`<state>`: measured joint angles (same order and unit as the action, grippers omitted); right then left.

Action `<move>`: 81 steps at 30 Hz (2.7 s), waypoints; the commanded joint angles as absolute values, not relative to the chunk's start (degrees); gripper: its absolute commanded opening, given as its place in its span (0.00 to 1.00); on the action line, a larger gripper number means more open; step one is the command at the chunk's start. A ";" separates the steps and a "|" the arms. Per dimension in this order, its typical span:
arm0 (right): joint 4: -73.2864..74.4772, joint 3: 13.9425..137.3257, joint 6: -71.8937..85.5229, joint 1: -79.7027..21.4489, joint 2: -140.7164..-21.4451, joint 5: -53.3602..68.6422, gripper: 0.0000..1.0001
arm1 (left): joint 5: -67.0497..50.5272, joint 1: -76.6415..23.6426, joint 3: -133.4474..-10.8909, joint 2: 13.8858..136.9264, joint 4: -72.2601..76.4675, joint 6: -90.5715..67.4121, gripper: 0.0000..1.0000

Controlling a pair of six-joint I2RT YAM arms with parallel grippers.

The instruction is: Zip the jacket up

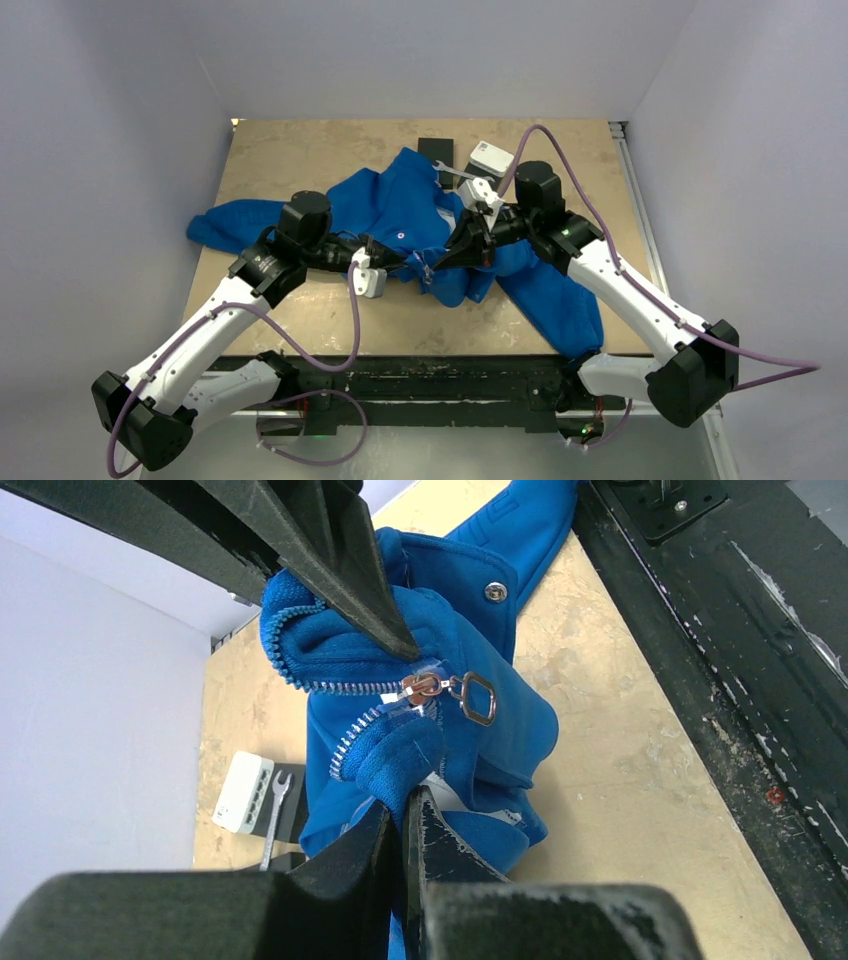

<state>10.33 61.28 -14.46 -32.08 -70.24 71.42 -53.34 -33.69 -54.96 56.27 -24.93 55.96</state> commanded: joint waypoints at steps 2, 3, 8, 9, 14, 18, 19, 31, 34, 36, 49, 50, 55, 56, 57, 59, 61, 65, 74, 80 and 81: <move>6.02 60.91 -11.08 -31.51 -68.84 71.23 0.00 | -54.40 -34.08 -54.83 54.84 -23.57 58.05 0.00; 6.05 60.91 -11.07 -31.55 -68.96 71.26 0.00 | -54.40 -34.14 -54.73 54.72 -23.35 58.05 0.00; 5.74 60.31 -10.99 -31.55 -68.91 71.05 0.00 | -54.21 -34.18 -54.44 54.49 -22.56 57.61 0.00; 5.72 60.29 -10.94 -31.48 -68.97 71.21 0.00 | -54.23 -34.12 -54.35 54.42 -22.28 57.46 0.00; 5.71 60.47 -10.99 -31.52 -69.34 71.73 0.00 | -54.32 -34.19 -53.90 54.57 -20.45 56.08 0.00; 5.51 60.34 -10.98 -31.55 -69.18 71.19 0.00 | -54.23 -34.19 -53.73 54.50 -20.38 56.20 0.00; 5.46 60.42 -10.99 -31.54 -69.29 71.19 0.00 | -54.23 -34.19 -53.70 54.50 -20.43 56.20 0.00; 4.16 60.64 -10.72 -31.49 -69.74 71.88 0.00 | -53.96 -34.79 -53.53 54.32 -22.49 59.06 0.00; 3.56 60.57 -10.63 -31.55 -69.85 72.32 0.00 | -54.13 -34.85 -53.46 54.32 -22.48 59.15 0.00; 2.87 60.43 -10.55 -31.55 -69.87 72.58 0.00 | -54.18 -34.89 -53.44 54.32 -22.98 59.65 0.00; 3.66 60.31 -10.96 -31.55 -70.14 77.12 0.00 | -54.38 -35.18 -53.36 54.16 -25.99 64.15 0.00; 3.62 60.37 -10.96 -31.55 -70.20 77.07 0.00 | -54.40 -35.22 -53.35 54.14 -26.08 64.46 0.00; 4.02 60.63 -11.22 -31.54 -71.18 76.77 0.00 | -53.91 -35.41 -53.45 54.23 -25.04 63.98 0.00; 4.11 60.31 -11.31 -31.55 -71.15 76.85 0.00 | -53.69 -35.42 -53.46 54.24 -24.55 63.11 0.00; 4.13 59.97 -11.33 -31.55 -70.99 76.94 0.00 | -53.39 -35.42 -53.48 54.19 -23.53 61.47 0.00; 3.78 59.12 -11.15 -31.55 -70.30 77.47 0.00 | -52.69 -35.37 -53.46 54.08 -21.07 57.56 0.00; 3.07 58.37 -10.46 -31.55 -69.70 77.84 0.00 | -52.64 -35.42 -53.53 54.05 -19.18 54.60 0.00; 1.80 57.51 -9.93 -31.54 -69.50 79.36 0.00 | -53.36 -35.38 -53.99 54.20 -17.67 53.16 0.00; 0.92 58.53 -10.44 -31.55 -69.79 81.82 0.00 | -54.93 -35.37 -54.21 54.14 -24.00 60.14 0.00; -1.76 59.06 -8.65 -31.55 -70.57 81.84 0.00 | -55.30 -35.36 -54.55 54.40 -24.58 61.69 0.00; -2.24 59.06 -8.25 -31.55 -70.62 81.75 0.00 | -55.47 -35.38 -54.43 54.42 -24.48 61.65 0.00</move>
<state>2.13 57.49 -10.11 -31.75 -71.20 79.66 -52.31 -35.07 -53.52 55.27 -25.08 59.51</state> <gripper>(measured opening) 0.071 0.028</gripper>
